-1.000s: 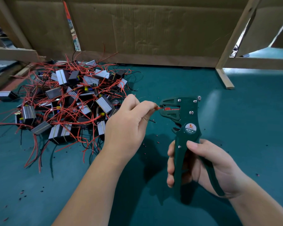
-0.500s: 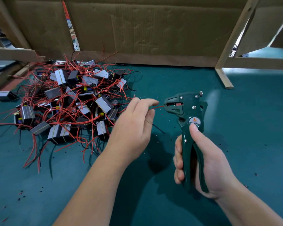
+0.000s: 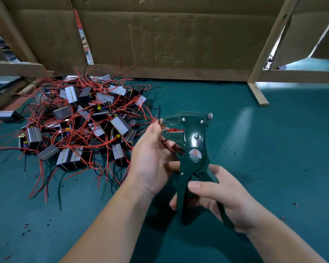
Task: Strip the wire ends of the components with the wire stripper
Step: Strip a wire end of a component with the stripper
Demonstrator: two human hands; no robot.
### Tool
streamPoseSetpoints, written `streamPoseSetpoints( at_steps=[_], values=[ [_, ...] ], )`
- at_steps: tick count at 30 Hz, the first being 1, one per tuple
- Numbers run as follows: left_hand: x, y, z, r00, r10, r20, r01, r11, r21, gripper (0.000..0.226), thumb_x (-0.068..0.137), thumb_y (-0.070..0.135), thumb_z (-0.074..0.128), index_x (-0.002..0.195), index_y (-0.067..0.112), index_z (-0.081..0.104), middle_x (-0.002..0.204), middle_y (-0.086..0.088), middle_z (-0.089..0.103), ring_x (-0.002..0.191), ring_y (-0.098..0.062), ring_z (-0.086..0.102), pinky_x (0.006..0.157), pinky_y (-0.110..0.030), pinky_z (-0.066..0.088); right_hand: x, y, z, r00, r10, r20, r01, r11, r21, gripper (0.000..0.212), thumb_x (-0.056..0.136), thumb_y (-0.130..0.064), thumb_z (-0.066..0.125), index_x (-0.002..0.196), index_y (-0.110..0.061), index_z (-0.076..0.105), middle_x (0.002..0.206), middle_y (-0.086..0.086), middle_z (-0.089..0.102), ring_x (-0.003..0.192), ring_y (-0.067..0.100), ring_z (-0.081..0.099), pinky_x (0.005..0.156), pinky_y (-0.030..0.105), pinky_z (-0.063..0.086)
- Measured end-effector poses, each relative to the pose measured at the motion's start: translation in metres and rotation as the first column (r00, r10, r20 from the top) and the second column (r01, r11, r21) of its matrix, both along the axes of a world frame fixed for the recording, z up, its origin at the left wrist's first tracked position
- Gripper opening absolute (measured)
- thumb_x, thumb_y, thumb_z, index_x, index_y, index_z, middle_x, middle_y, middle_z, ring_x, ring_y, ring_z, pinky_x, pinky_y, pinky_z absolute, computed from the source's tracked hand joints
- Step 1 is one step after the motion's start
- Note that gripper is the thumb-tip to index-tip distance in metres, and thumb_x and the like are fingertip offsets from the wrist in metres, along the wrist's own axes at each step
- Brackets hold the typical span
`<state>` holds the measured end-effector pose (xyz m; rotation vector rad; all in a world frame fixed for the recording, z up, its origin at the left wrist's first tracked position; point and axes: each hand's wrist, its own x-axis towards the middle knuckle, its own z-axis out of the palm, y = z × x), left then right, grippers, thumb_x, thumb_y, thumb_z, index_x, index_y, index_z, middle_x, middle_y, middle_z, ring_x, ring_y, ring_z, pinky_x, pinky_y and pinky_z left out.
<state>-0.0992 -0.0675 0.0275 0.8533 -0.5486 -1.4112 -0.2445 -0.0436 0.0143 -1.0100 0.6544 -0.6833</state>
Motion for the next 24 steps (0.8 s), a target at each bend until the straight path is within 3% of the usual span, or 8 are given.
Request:
streamPoseSetpoints(
  at_steps=[4,5,7,8,10,17,20,24],
  values=[
    [0.009,-0.003,0.001,0.947,0.189,0.26,-0.161,0.979,-0.125,0.027,0.104,0.021,0.032,0.112,0.004,0.052,0.093,-0.015,0.045,0.078,-0.02,0.045,0.071,-0.029,0.044,-0.006,-0.007,0.002,0.994,-0.103,-0.034,0.101,0.993,-0.065,0.067,0.059,-0.018,0.075,0.122,-0.004,0.058,0.086,0.02,0.07,0.072,0.04,0.066,0.065,0.047,0.053],
    [0.014,-0.004,-0.001,0.817,0.29,0.499,-0.196,0.953,-0.232,0.02,0.104,0.016,0.035,0.112,0.01,0.052,0.095,-0.01,0.049,0.087,-0.02,0.048,0.084,-0.031,0.043,-0.01,-0.011,0.004,0.986,-0.169,-0.014,0.167,0.982,-0.086,0.062,0.061,-0.013,0.074,0.121,-0.004,0.058,0.086,0.02,0.07,0.071,0.04,0.066,0.065,0.05,0.054],
    [0.023,-0.004,-0.01,0.309,0.404,0.861,-0.18,0.914,-0.364,0.029,0.098,0.01,0.046,0.127,0.013,0.047,0.109,-0.005,0.048,0.102,-0.021,0.044,0.095,-0.031,0.035,-0.02,-0.02,0.007,0.938,-0.345,0.028,0.346,0.929,-0.132,0.052,0.065,-0.005,0.07,0.116,-0.003,0.058,0.092,0.014,0.071,0.071,0.041,0.066,0.067,0.059,0.054],
    [0.026,-0.003,-0.015,0.051,0.383,0.922,-0.201,0.909,-0.366,0.04,0.093,0.009,0.051,0.132,0.013,0.044,0.115,-0.006,0.045,0.106,-0.023,0.04,0.095,-0.032,0.03,-0.027,-0.026,0.008,0.897,-0.44,0.033,0.44,0.885,-0.151,0.051,0.065,-0.003,0.071,0.113,-0.001,0.057,0.093,0.012,0.07,0.072,0.041,0.067,0.069,0.061,0.054],
    [0.028,-0.001,-0.018,-0.19,0.256,0.948,-0.317,0.898,-0.306,0.056,0.081,0.007,0.055,0.134,0.018,0.044,0.127,-0.01,0.038,0.111,-0.03,0.033,0.097,-0.04,0.027,-0.043,-0.035,0.009,0.81,-0.586,0.001,0.574,0.794,-0.201,0.042,0.074,-0.008,0.069,0.112,0.001,0.052,0.09,0.014,0.064,0.076,0.041,0.068,0.069,0.058,0.056],
    [0.039,0.0,-0.018,-0.323,-0.023,0.946,-0.474,0.869,-0.14,0.064,0.085,0.018,0.056,0.141,0.042,0.036,0.154,-0.028,0.006,0.137,-0.041,0.013,0.11,-0.052,0.014,-0.062,-0.043,0.009,0.715,-0.698,-0.034,0.656,0.687,-0.312,0.057,0.072,-0.021,0.069,0.124,-0.01,0.048,0.105,0.004,0.056,0.084,0.037,0.071,0.067,0.045,0.059],
    [0.045,-0.002,-0.023,-0.386,-0.1,0.917,-0.485,0.868,-0.11,0.066,0.087,0.029,0.055,0.147,0.036,0.028,0.146,-0.02,0.024,0.131,-0.036,0.018,0.11,-0.05,0.009,-0.061,-0.041,0.007,0.748,-0.664,-0.009,0.631,0.715,-0.3,0.034,0.08,-0.013,0.067,0.111,-0.008,0.052,0.089,0.008,0.058,0.082,0.038,0.07,0.068,0.049,0.058],
    [0.043,-0.005,-0.017,-0.365,0.155,0.918,-0.472,0.819,-0.326,0.052,0.088,0.029,0.061,0.139,0.028,0.047,0.133,-0.013,0.047,0.123,-0.035,0.033,0.106,-0.05,0.013,-0.054,-0.038,0.004,0.775,-0.632,-0.018,0.61,0.755,-0.239,0.017,0.089,-0.006,0.06,0.103,-0.002,0.051,0.085,0.013,0.057,0.081,0.04,0.07,0.07,0.059,0.056]
  ],
)
